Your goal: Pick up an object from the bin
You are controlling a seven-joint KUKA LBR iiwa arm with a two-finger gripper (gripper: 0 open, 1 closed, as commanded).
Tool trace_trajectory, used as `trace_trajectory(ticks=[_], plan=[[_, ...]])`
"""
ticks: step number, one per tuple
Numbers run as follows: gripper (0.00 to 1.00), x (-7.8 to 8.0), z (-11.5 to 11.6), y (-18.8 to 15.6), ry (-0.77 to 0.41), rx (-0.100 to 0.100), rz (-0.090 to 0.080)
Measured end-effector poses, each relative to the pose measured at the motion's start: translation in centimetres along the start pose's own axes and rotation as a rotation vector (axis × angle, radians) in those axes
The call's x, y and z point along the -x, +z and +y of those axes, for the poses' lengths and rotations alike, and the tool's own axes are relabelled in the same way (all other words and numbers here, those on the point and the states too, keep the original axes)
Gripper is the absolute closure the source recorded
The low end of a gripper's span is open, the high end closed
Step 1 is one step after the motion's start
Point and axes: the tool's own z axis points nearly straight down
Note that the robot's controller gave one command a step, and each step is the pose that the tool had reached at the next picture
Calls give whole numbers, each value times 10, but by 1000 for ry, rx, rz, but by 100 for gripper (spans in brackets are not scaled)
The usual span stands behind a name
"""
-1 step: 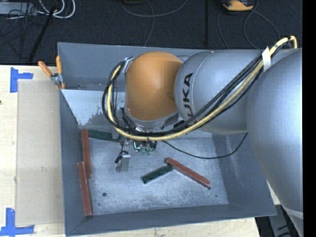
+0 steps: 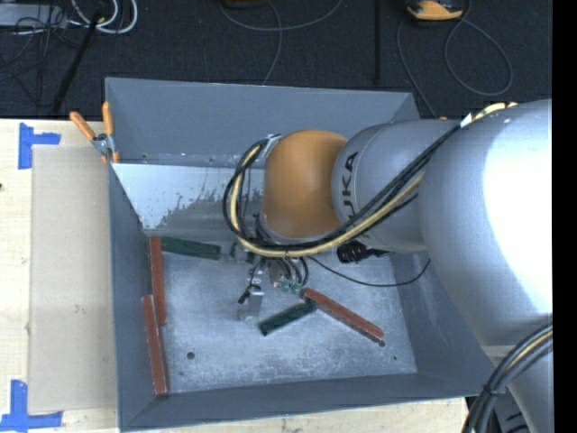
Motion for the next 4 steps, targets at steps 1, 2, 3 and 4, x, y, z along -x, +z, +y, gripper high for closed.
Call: trace_trajectory(ticks=[1,2,3,4], plan=[[0,-13,-64,0,-2,1,-3],[0,18,-129,0,-194,1,-7],[0,19,-208,-15,18,0,-4],[0,-24,-223,-1,-405,2,-2]])
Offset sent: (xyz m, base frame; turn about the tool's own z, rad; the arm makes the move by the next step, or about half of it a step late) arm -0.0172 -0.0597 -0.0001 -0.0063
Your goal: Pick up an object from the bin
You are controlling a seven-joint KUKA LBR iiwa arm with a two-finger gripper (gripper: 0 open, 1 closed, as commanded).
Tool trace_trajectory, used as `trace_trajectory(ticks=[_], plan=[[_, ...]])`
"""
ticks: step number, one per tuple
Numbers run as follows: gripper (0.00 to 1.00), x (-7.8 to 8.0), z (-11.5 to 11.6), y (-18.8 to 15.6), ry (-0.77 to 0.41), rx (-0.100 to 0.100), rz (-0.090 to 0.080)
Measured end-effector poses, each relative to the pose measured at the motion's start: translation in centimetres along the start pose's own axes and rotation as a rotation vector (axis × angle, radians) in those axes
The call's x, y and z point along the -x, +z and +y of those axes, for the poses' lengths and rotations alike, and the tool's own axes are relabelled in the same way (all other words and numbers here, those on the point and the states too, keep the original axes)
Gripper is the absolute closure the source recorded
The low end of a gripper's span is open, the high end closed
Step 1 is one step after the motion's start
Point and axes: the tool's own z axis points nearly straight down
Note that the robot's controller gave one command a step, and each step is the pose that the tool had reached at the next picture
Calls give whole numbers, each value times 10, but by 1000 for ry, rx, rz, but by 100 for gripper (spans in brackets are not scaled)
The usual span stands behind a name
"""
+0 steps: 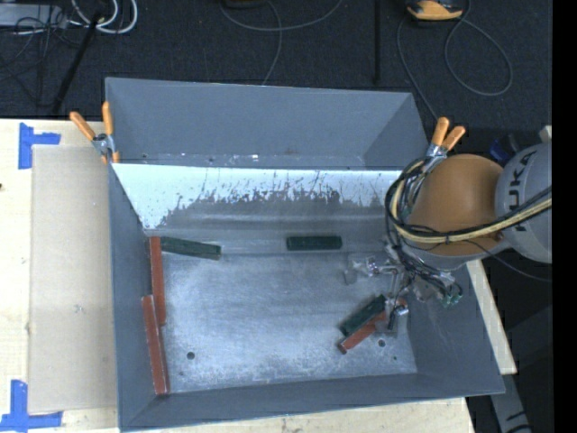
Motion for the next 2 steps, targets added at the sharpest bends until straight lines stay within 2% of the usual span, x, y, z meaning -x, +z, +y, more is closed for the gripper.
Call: trace_trajectory(ticks=[1,2], plan=[[100,1,-1,-3,4,0,0],[100,12,30,-156,-10,-4,-9]])
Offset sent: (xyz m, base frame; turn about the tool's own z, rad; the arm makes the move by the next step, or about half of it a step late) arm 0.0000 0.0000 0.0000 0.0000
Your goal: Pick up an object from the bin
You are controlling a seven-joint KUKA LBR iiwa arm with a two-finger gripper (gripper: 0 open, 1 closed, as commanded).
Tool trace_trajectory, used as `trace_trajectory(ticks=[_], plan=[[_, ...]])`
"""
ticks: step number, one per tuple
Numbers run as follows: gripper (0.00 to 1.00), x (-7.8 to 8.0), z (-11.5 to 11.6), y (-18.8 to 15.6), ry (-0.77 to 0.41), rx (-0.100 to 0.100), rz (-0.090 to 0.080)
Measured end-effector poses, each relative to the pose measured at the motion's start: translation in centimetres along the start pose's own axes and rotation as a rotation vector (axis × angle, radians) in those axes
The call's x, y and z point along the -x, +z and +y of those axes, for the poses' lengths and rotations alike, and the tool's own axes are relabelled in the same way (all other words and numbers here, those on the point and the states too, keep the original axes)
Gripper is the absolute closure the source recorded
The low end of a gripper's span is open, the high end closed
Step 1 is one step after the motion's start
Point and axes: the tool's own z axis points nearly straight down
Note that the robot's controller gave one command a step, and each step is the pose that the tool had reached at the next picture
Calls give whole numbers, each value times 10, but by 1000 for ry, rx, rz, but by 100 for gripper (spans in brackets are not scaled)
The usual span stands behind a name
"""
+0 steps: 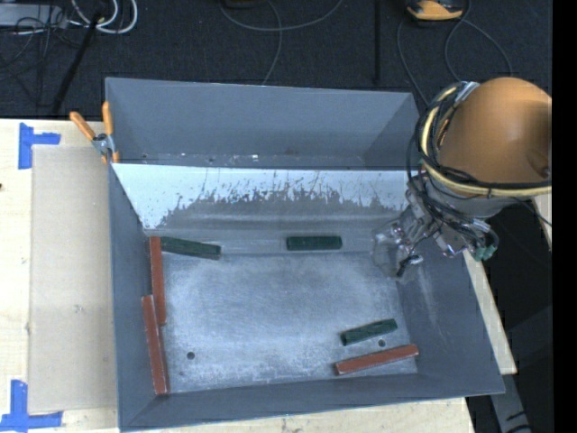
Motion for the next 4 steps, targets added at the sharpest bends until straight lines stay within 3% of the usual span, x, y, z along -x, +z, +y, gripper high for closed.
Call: trace_trajectory(ticks=[1,2,3,4], plan=[[100,-85,20,92,-237,10,15],[100,-67,42,150,-270,6,9],[0,-66,42,149,-269,5,4],[0,-19,32,158,-252,4,5]])
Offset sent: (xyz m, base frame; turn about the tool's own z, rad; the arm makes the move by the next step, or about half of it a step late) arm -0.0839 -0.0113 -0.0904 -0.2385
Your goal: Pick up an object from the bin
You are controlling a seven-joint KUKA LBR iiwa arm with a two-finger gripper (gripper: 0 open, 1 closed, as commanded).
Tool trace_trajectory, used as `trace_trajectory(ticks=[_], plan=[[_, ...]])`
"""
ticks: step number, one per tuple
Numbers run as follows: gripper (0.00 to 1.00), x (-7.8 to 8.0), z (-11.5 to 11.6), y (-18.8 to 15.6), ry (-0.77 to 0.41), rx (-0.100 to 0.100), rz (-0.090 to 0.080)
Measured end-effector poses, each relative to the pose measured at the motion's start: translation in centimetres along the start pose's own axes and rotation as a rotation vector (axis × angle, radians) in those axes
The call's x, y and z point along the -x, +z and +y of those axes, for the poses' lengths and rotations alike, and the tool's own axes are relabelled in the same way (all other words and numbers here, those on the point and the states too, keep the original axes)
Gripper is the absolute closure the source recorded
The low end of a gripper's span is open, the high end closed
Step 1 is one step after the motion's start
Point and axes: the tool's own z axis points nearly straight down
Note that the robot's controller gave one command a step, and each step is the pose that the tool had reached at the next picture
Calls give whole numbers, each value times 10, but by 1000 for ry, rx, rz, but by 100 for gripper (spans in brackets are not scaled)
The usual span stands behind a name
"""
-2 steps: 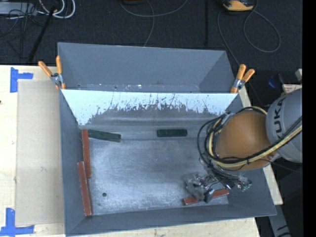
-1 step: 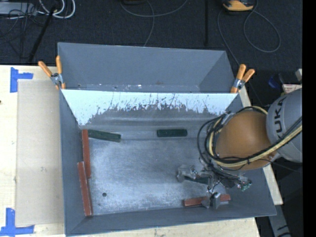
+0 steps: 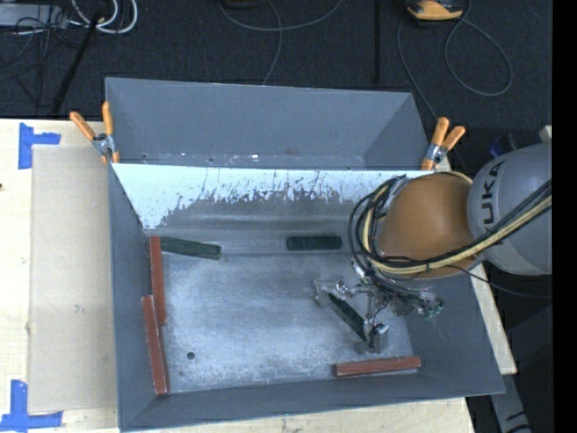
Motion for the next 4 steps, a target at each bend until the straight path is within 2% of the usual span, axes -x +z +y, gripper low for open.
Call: trace_trajectory(ticks=[1,2,3,4], plan=[[100,-2,1,0,3,2,3],[100,-10,-5,-130,246,-3,-3],[0,-11,-4,-126,247,1,2],[0,-3,14,2,-19,5,8]])
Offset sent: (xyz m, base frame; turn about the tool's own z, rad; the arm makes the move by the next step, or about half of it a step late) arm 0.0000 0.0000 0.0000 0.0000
